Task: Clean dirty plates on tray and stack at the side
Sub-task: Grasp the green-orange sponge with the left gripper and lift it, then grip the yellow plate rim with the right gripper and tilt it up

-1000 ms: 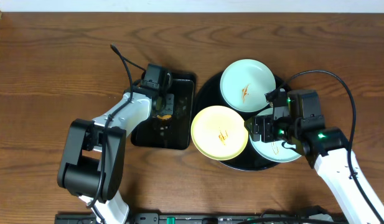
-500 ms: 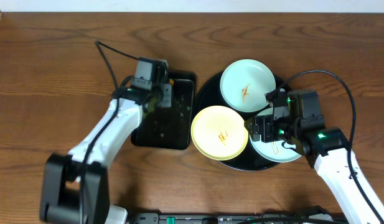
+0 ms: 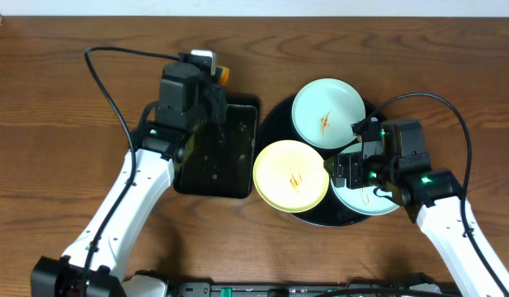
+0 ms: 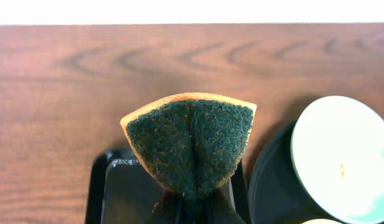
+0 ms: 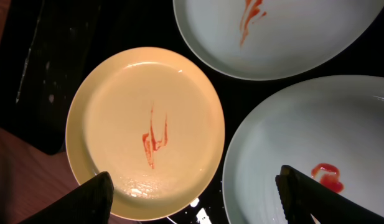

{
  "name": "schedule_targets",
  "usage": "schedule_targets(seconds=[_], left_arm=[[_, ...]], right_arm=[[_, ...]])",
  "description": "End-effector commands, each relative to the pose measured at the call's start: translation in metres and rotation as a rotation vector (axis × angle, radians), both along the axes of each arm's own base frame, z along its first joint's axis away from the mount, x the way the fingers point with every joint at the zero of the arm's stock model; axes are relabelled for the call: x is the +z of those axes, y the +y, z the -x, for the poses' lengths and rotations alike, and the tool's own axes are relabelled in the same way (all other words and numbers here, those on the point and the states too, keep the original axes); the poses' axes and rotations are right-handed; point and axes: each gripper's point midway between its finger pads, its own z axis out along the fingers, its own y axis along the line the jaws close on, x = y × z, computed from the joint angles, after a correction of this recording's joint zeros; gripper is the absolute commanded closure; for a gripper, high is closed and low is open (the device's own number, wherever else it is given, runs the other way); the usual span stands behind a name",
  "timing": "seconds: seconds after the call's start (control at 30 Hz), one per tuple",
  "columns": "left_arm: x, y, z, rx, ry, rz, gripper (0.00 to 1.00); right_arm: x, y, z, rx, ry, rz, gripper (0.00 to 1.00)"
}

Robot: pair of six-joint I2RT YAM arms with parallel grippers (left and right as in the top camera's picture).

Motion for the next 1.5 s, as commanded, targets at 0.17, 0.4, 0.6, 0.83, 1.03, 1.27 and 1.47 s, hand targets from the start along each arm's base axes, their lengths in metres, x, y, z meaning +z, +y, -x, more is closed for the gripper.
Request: schedule_targets(seconds=[0.17, 0.4, 0.6, 0.83, 1.03, 1.27, 1.47], left_arm=[[0.046, -0.002, -0.010, -0.011, -0.148, 0.011, 0.92], [0.054, -0.003, -0.013, -0.010, -0.183, 0.020, 0.92], [0.055, -0.003, -0.013, -0.010, -0.186, 0.021, 0.92], [0.051, -0.003, -0.012, -0.010, -0.171, 0.018, 0.92], [-0.007, 0.002, 0.005, -0.007, 0.045, -0.029, 0.92], [-0.099, 0.003, 0.033, -0.031, 0.366, -0.082, 0.92], [-0.142, -0.013, 0.049, -0.104, 0.526, -0.031, 0.92]], right_arm=[[0.005, 0.002, -0.003, -0.003, -0.006, -0.003, 0.18], [0.005, 0.002, -0.003, -0.003, -0.006, -0.003, 0.18], [0.005, 0.002, -0.003, -0.003, -0.006, -0.003, 0.18], [0.005, 0.003, -0.003, -0.003, -0.005, -0.004, 0.18], [0.003, 0.002, -0.001, -0.030, 0.019, -0.015, 0.18], [0.002, 0.003, 0.001, -0.054, 0.042, -0.028, 0.18], [-0.004, 0.001, 0.010, -0.088, 0.099, -0.034, 0.18]])
